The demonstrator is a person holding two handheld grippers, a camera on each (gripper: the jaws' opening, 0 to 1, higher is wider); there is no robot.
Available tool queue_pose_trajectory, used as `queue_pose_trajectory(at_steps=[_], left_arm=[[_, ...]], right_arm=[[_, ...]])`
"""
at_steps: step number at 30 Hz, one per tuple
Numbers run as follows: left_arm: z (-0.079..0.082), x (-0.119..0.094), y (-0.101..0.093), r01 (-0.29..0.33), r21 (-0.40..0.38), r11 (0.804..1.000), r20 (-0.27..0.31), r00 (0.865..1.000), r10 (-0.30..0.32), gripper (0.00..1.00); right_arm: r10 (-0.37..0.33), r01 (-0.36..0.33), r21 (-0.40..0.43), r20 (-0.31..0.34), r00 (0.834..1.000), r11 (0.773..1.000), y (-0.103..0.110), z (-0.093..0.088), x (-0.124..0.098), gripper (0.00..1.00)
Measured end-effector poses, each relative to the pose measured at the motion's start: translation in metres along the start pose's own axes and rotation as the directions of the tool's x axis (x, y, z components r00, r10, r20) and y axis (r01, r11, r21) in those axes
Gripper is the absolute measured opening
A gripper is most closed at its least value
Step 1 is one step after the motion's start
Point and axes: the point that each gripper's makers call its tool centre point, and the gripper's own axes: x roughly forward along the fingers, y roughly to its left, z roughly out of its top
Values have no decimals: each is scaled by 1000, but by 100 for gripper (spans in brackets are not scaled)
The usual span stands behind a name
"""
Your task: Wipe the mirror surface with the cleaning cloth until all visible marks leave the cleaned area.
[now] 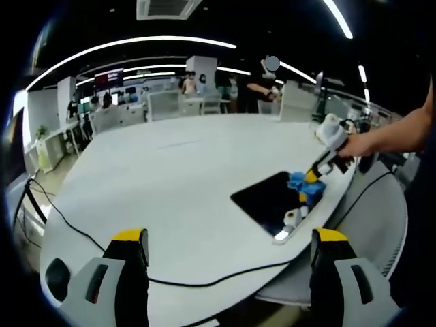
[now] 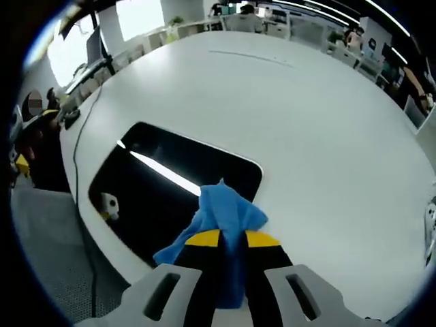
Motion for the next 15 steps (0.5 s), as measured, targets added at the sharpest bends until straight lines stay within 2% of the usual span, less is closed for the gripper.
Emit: queue_pose_trajectory(at_steps=[15], left_arm=[[-2, 3, -5, 14, 33, 999, -11, 1000, -13, 100]], right_arm=[[25, -25, 4, 7, 1000, 1000, 10, -20, -11, 7]])
